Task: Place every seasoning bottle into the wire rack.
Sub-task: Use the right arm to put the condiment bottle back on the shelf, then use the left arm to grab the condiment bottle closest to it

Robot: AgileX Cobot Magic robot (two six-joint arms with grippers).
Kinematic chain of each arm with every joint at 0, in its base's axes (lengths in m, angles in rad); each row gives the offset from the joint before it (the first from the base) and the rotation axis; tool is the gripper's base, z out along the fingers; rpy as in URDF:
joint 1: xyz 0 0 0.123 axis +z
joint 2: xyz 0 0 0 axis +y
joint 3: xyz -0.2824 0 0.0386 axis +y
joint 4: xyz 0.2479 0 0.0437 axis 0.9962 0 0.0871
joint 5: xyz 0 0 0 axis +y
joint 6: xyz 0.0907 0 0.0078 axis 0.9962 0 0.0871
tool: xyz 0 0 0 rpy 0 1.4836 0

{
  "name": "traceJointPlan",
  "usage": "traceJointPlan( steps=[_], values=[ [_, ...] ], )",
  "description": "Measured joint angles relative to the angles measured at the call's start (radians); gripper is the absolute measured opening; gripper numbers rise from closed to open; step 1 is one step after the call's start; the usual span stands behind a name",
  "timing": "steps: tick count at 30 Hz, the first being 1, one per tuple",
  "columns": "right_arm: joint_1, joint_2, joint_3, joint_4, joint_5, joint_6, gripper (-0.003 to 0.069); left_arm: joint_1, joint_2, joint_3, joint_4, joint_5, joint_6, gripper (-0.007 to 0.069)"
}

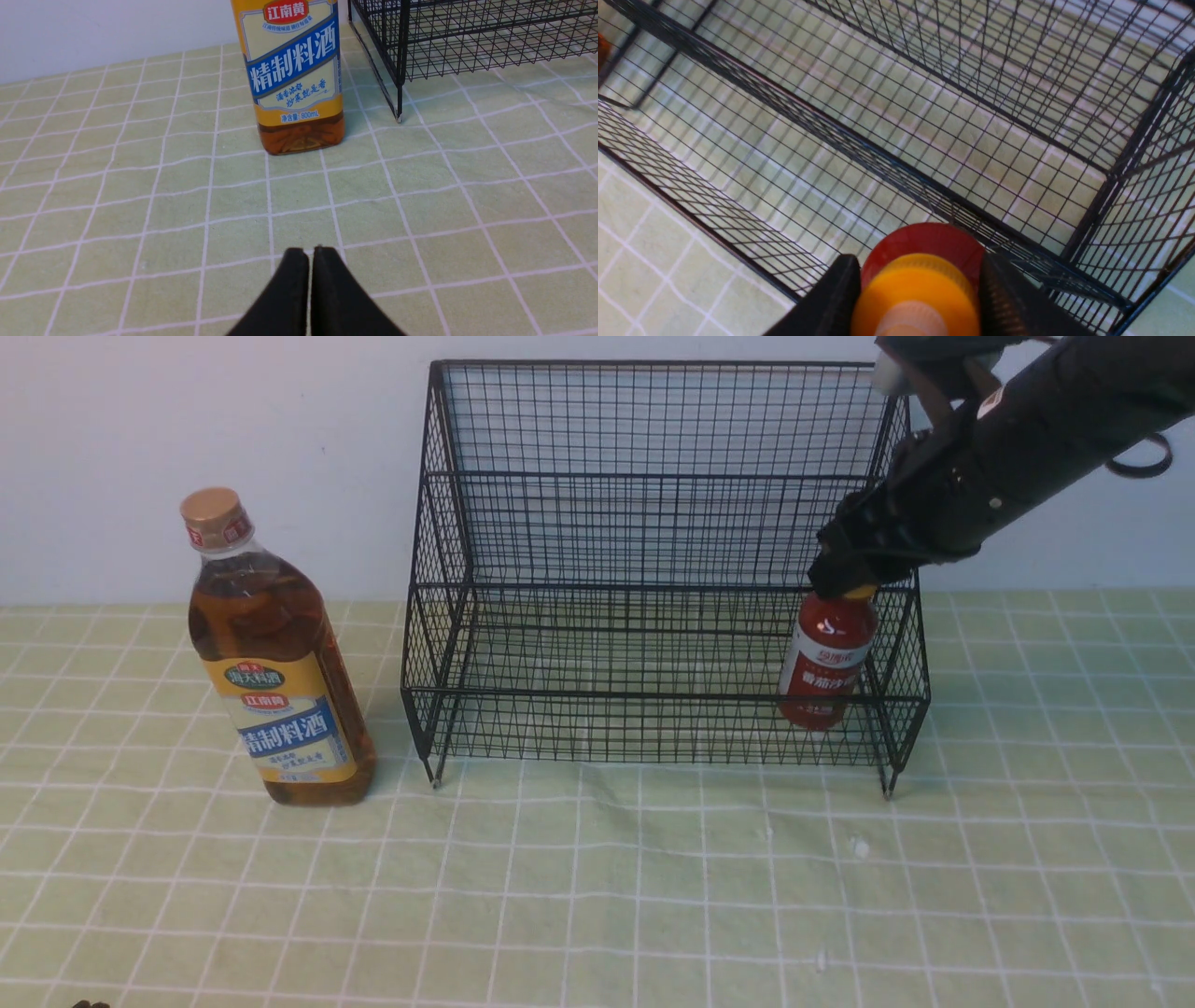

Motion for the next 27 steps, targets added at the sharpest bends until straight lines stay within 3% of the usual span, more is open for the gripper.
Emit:
traceJointPlan(
  steps=[6,10,16,21,22,25,27],
  values=[
    [0.0,0.025,0.0,-0.025,0.005,-0.001,0.0325,0.0,0.0,0.0,0.0,0.0,0.0,-0.0006],
    [0.0,0.009,-0.004,-0.017,0.011,-0.001,0.0444,0.0,0.0,0.0,0.0,0.0,0.0,-0.0006],
    [0.0,-0.081,-0.026,-0.022,0.082,0.028,0.0482,0.0,0.0,0.0,0.0,0.0,0.0,-0.0006],
    [0.0,-0.218,-0.063,-0.045,0.139,0.134,0.0395,0.0,0.0,0.0,0.0,0.0,0.0,-0.0006],
    [0.0,-0.285,-0.071,-0.07,0.147,0.171,0.0321,0.0,0.0,0.0,0.0,0.0,0.0,-0.0006],
    [0.001,-0.399,-0.071,-0.12,0.164,0.21,0.0206,0.0,0.0,0.0,0.0,0.0,0.0,-0.0006],
    [0.001,-0.505,-0.048,-0.153,0.16,0.258,0.0091,0.0,0.0,0.0,0.0,0.0,0.0,-0.0006]
  ],
)
